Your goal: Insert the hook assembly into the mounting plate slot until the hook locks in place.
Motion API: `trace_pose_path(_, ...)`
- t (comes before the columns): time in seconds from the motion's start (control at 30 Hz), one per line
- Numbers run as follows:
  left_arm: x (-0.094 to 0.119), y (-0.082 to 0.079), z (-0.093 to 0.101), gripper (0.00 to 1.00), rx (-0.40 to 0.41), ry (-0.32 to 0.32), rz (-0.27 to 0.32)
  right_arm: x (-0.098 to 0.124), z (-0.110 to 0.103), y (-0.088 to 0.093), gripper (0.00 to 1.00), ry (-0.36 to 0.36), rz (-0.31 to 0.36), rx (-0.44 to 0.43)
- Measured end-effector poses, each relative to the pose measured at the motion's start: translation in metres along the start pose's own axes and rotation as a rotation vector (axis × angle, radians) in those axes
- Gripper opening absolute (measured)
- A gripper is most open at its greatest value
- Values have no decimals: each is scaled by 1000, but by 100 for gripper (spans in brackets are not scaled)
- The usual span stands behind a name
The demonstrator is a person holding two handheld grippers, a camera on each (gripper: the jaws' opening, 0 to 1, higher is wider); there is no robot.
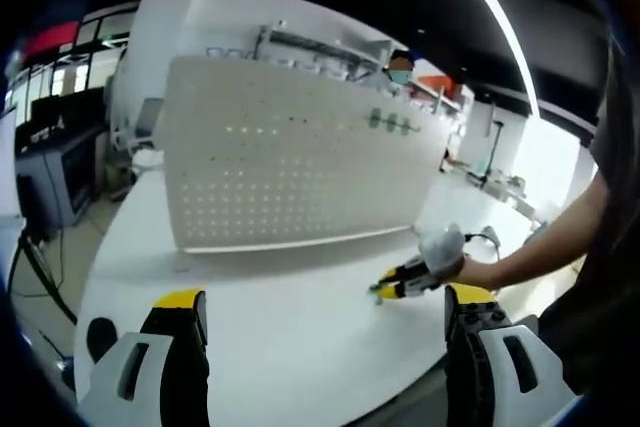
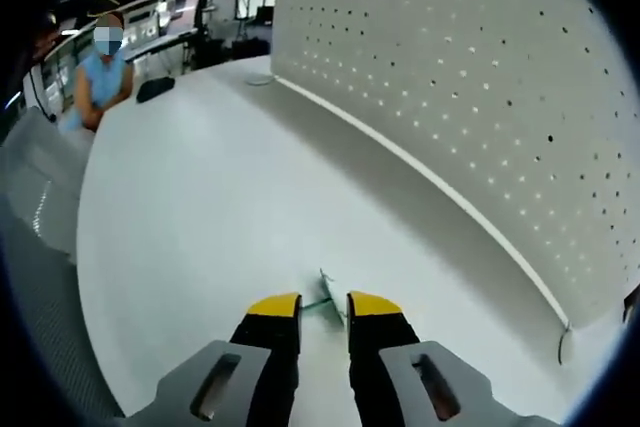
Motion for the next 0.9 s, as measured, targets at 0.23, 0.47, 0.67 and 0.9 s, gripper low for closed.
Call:
trace_pose_path(0.23, 0, 1, 2, 100, 1, 1, -3, 2, 1, -1, 7, -6, 9, 10)
trace_pose_path(0.47, -1, -1, 3, 100, -5, 3, -4, 2, 4, -2, 0, -7, -3, -15)
trace_pose_path(0.67, -2, -2, 5, 100, -11, 6, -4, 4, 8, -7, 0, 19, -2, -44)
trace_pose_path(0.9, -4, -5, 9, 100, -20, 13, -7, 4, 12, -19, 0, 24, 36, -78)
Point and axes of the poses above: the point that each gripper's makers call its tool centre point, and the gripper's own axes: x roughly backward along the fingers, z roughly to its right, y roughly out of its underside, the point moved 4 cm from there along x, roughly backward along the fingers, and after that the axes turned 9 degrees about -x, right-handed, at the moved point
